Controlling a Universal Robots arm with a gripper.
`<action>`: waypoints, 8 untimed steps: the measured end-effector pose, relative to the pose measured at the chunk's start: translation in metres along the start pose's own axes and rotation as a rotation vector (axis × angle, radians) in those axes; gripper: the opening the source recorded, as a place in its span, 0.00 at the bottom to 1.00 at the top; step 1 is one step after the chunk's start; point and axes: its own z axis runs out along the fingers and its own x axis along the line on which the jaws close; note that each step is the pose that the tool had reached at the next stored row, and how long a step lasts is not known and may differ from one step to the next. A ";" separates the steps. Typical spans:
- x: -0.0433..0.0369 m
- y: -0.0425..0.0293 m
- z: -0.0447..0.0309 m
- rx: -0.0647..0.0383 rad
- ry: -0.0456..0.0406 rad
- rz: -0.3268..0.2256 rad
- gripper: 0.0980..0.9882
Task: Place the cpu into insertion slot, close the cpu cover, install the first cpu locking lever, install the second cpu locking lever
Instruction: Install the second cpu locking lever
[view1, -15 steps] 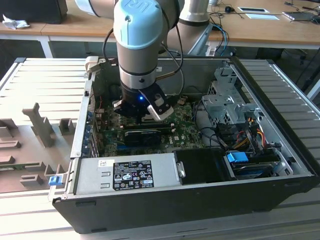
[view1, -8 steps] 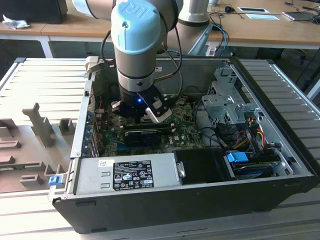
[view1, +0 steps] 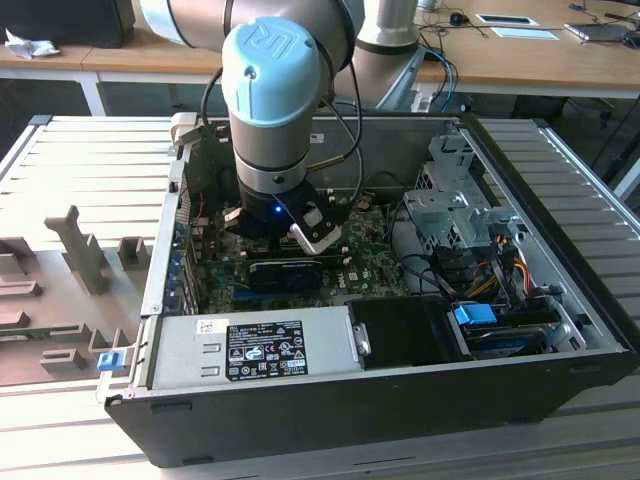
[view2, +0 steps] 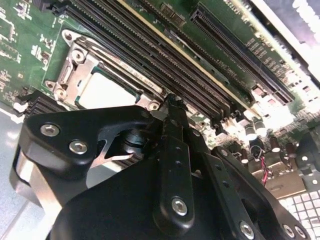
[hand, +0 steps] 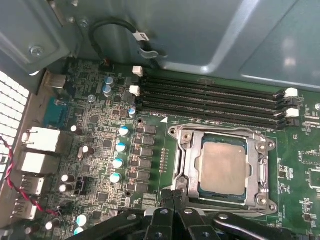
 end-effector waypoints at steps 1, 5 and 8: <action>-0.0001 -0.0002 0.0008 -0.009 -0.0015 0.000 0.01; 0.0003 -0.0014 0.0050 -0.025 -0.0041 0.000 0.01; 0.0010 -0.0016 0.0058 -0.029 -0.0044 0.000 0.01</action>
